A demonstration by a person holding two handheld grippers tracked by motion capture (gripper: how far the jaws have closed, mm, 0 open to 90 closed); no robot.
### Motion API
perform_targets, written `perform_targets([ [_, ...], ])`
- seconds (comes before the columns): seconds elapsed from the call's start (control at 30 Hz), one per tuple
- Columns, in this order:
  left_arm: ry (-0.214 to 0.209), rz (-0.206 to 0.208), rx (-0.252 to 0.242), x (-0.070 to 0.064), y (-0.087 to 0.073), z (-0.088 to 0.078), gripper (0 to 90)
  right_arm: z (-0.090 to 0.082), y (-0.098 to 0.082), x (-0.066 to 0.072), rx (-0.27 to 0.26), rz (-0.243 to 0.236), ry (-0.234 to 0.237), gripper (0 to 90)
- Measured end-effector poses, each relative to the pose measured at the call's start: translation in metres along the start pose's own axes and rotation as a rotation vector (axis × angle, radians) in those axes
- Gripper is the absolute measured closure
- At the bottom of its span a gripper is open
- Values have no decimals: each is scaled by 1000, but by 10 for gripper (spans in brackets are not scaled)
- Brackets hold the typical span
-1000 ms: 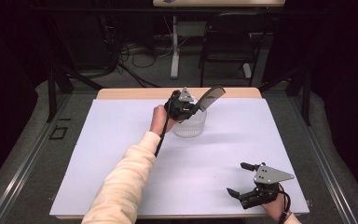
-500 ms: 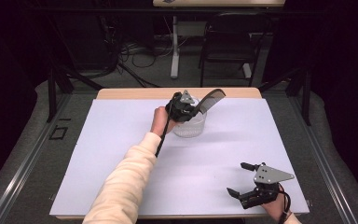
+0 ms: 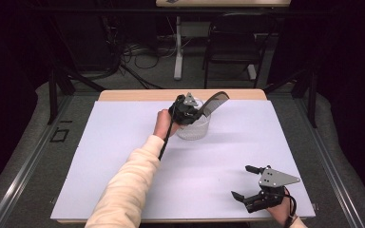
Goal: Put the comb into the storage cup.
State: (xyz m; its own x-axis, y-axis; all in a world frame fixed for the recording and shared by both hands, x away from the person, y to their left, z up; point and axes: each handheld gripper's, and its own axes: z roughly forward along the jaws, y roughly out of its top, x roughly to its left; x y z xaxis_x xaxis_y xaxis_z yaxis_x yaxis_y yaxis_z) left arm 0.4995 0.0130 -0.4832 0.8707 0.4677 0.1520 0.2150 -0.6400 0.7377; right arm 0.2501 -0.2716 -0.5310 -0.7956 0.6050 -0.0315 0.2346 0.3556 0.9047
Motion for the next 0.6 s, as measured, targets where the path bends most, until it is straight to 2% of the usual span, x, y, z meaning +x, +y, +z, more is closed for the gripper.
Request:
perform_targets([
  [0.6, -20, 9, 37, -1, -2, 7, 693, 0, 0, 0, 0, -1, -1, 2],
])
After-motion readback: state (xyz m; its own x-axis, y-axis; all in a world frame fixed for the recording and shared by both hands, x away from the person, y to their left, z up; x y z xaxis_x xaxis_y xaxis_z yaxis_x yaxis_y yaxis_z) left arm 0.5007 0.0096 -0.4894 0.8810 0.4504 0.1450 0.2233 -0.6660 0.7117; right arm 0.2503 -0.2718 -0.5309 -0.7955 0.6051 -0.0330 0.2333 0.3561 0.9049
